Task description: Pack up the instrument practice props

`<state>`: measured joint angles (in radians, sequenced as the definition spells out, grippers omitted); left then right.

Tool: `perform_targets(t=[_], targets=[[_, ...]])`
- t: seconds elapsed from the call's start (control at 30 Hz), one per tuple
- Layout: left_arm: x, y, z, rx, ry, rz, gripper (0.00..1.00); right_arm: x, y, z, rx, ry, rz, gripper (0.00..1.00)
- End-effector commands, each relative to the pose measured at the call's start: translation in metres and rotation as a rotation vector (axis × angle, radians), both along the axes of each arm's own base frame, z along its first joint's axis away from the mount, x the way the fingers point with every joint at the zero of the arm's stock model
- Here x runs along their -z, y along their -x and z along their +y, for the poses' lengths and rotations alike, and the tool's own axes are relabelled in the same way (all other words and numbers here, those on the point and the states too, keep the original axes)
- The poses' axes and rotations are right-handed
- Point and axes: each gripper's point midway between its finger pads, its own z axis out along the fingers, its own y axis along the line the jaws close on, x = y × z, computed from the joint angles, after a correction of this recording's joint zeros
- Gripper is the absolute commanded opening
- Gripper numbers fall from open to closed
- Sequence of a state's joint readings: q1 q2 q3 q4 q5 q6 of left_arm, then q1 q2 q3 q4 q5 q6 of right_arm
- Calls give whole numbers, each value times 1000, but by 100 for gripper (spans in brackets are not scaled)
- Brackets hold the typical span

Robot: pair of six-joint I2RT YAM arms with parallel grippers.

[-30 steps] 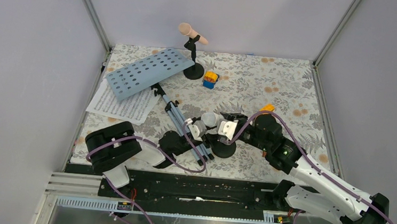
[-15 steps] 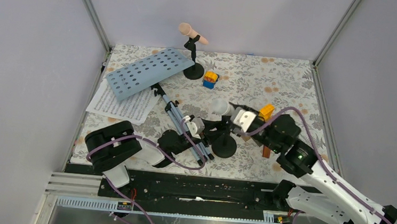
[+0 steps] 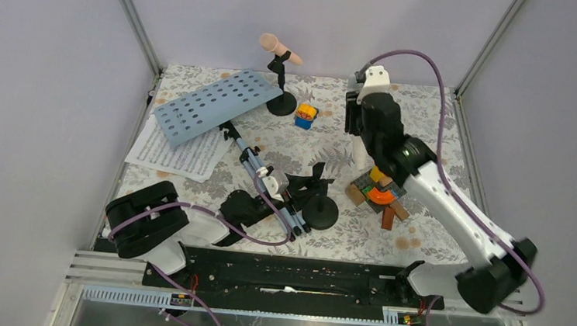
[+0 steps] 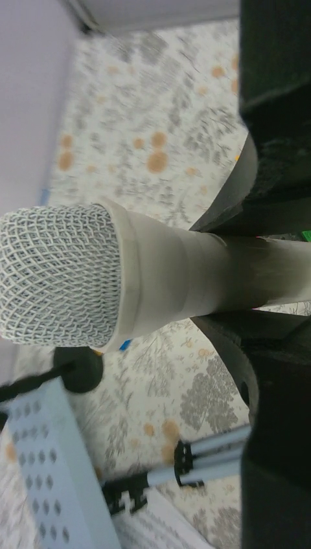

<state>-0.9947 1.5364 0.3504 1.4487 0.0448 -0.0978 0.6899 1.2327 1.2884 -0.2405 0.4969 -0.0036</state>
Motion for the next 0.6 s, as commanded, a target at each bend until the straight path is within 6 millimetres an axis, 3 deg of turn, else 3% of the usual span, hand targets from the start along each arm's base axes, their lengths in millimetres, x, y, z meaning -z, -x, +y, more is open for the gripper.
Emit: perform_targets(t=[0.0, 0.13, 0.23, 0.4, 0.57], targets=[[-15, 6, 7, 14, 21, -25, 0, 72, -34, -3, 87, -193, 309, 0], [-23, 8, 6, 25, 16, -45, 0, 117, -75, -2, 151, -231, 428, 0], [-28, 10, 5, 34, 15, -56, 0, 160, -86, 7, 159, -237, 539, 0], [-32, 15, 5, 62, 29, -49, 0, 224, -82, 13, 195, -233, 669, 0], [-34, 20, 6, 84, 38, -39, 0, 260, -70, 10, 210, -212, 737, 0]])
